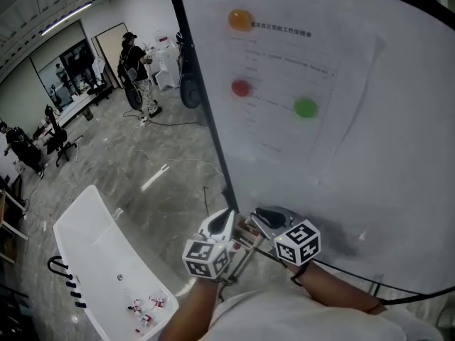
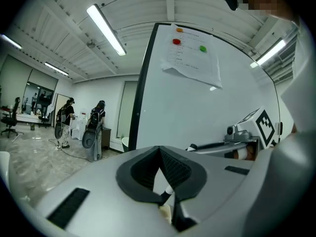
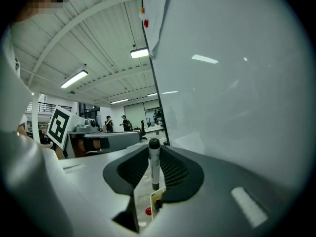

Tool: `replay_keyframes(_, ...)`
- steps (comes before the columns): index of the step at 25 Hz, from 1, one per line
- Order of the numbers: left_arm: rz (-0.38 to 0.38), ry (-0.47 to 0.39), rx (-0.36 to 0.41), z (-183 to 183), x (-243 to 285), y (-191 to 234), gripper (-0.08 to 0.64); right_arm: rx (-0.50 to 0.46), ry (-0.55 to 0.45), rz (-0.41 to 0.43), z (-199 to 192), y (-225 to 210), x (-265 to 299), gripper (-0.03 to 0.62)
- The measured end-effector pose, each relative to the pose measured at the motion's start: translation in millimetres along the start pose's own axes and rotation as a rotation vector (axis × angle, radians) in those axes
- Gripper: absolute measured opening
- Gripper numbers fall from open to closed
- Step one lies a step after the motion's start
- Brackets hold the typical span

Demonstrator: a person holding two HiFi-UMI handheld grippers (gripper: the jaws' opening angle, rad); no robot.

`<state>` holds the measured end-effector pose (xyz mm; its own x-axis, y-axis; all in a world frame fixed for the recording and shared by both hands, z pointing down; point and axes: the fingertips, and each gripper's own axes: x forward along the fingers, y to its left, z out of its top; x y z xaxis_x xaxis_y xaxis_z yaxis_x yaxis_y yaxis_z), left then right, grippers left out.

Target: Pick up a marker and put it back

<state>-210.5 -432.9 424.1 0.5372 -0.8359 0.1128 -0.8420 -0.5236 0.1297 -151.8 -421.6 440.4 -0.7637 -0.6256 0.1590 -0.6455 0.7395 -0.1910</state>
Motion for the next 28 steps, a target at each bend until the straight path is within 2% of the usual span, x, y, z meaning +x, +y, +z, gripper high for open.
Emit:
replay_keyframes(8,0.001,0.053,-0.045,-37,-1,15,0.002,0.044,0.102,-0.014,-52,-9,23,0.074)
replay_keyframes(22,-0.048,0.148,-0.11,-102,5,30,0.002,0.128,0.344,-0.078,-177,-30,49,0.075)
replay_keyframes(28,-0.055,0.165,-0.13,-114,3,30,0.002,0.147,0.347,-0.085,-184,-32,50,0.08)
